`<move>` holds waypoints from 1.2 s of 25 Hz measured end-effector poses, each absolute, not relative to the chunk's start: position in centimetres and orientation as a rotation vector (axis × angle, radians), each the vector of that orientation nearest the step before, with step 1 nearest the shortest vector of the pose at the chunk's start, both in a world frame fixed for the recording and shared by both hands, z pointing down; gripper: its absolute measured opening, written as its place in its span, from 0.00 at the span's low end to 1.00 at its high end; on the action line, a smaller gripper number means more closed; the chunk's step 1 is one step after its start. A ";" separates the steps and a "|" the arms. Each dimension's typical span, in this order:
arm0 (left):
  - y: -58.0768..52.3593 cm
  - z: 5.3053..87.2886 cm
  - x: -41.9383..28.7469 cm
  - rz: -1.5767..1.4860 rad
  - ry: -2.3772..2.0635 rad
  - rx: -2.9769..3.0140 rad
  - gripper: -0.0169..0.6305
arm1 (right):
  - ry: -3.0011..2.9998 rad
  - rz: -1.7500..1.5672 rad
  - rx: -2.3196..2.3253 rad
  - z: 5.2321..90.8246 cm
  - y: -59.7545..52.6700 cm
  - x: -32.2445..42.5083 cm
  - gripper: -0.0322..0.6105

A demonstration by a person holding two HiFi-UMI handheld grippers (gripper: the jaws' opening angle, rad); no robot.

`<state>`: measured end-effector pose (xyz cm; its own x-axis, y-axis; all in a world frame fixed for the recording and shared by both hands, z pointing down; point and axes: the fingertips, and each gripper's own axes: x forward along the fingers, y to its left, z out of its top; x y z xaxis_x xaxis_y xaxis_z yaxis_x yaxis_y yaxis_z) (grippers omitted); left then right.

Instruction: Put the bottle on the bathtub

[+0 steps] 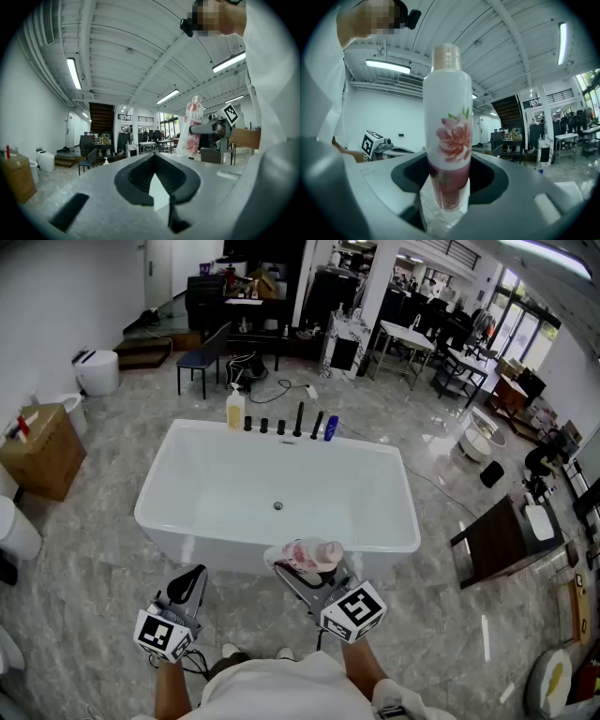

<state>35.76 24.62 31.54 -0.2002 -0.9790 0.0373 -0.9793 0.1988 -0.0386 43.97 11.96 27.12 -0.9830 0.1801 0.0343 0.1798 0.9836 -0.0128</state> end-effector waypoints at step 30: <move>26.5 31.3 36.0 0.102 -2.457 1.946 0.03 | -3.081 0.076 -0.364 27.0 13.5 43.6 0.43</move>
<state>36.04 26.47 31.32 -0.2297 -0.9722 0.0444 -0.9726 0.2276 -0.0475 43.59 13.52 27.03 -0.9718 0.2336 0.0321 0.2317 0.9713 -0.0533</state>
